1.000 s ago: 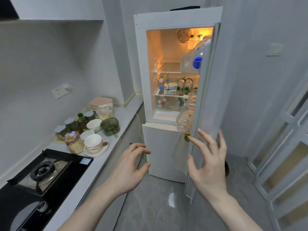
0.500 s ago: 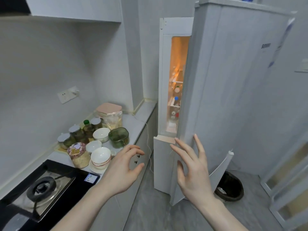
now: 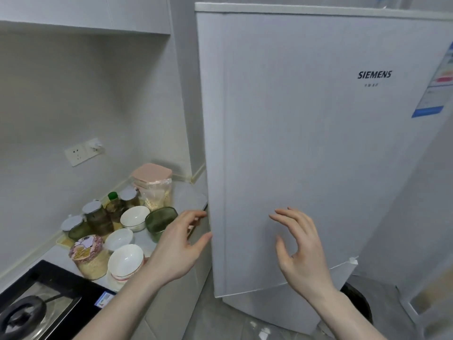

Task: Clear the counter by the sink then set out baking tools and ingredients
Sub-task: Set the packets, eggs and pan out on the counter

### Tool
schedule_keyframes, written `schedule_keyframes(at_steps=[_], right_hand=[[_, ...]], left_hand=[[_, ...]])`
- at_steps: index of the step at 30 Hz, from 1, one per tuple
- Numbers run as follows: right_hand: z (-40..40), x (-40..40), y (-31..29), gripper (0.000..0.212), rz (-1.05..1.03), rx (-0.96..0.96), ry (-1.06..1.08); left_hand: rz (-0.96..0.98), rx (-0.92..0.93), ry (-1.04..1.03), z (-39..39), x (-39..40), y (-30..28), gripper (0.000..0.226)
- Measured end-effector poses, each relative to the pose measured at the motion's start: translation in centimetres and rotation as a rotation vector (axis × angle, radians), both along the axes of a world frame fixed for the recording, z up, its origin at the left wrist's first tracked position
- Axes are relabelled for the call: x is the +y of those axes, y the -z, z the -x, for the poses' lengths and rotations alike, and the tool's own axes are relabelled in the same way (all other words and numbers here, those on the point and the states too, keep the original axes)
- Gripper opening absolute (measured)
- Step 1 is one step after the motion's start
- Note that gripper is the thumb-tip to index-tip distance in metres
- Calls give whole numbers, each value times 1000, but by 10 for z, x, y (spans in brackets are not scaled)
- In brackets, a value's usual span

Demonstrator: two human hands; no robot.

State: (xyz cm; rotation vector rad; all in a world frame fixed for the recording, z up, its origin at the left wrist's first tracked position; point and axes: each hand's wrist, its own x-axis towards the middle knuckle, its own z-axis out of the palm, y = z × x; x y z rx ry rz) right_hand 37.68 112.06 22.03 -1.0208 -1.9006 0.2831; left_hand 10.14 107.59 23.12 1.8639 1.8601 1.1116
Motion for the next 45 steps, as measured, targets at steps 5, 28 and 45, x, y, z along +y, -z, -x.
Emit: schedule_keyframes(at_steps=[5, 28, 45], right_hand=[[-33, 62, -4, 58, 17, 22, -18], [-64, 225, -17, 61, -53, 23, -146], [-59, 250, -11, 51, -47, 27, -156]], left_hand=[[-11, -276, -214, -16, 64, -1, 27], [-18, 220, -196, -57, 223, 14, 105], [115, 273, -18, -55, 260, 30, 113]])
